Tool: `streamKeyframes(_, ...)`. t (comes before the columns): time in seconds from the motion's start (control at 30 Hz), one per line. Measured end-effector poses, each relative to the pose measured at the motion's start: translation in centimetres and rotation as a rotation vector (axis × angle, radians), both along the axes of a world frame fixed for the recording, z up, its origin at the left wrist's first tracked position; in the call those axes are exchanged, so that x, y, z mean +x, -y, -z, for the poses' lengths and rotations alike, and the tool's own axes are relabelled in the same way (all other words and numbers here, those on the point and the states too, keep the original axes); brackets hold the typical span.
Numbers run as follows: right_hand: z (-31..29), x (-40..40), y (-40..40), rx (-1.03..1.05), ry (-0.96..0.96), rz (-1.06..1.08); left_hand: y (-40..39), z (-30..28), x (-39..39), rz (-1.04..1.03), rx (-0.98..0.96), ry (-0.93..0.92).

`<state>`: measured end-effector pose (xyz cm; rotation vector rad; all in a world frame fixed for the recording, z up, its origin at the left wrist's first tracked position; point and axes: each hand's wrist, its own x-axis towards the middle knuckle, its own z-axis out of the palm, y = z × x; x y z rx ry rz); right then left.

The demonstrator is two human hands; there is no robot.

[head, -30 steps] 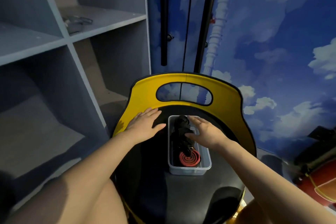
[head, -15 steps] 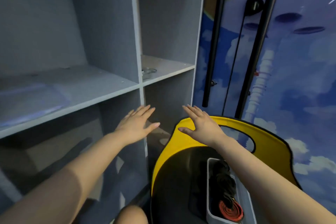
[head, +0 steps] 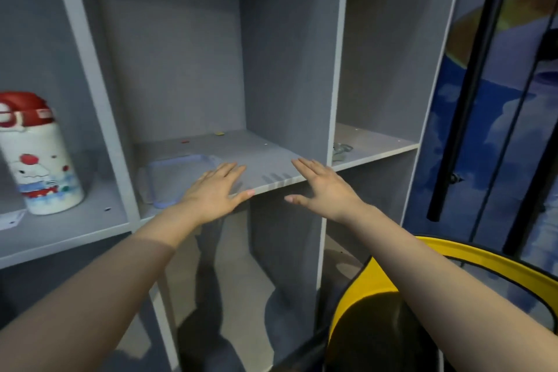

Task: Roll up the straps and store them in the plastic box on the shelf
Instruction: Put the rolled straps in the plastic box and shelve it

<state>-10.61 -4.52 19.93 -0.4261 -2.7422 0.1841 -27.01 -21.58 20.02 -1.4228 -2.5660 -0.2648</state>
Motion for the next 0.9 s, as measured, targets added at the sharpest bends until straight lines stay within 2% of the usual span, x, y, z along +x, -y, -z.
streamKeyframes(0.3, 0.2, -8.7, 5.1, 0.022, 0.112, -0.137, 5.6, 0.9, -3.8, -0.212, -0.098, 0.203)
streamKeyframes(0.43, 1.1, -11.0, 6.1, 0.057, 0.196, -0.154, 6.1, 1.3, -4.1, -0.231, -0.213, 0.043)
streamKeyframes(0.6, 2.5, -12.0, 5.9, 0.050, 0.218, -0.151, 6.9, 0.8, -3.4, -0.204, -0.234, -0.187)
streamKeyframes(0.73, 3.1, -11.5, 5.2, 0.037, 0.099, -0.154, 7.3, 0.5, -2.4, -0.152, -0.240, -0.314)
streamKeyframes(0.9, 3.5, -9.4, 4.2, -0.022, -0.093, -0.150, 8.1, 1.0, -1.9, -0.072, -0.048, -0.285)
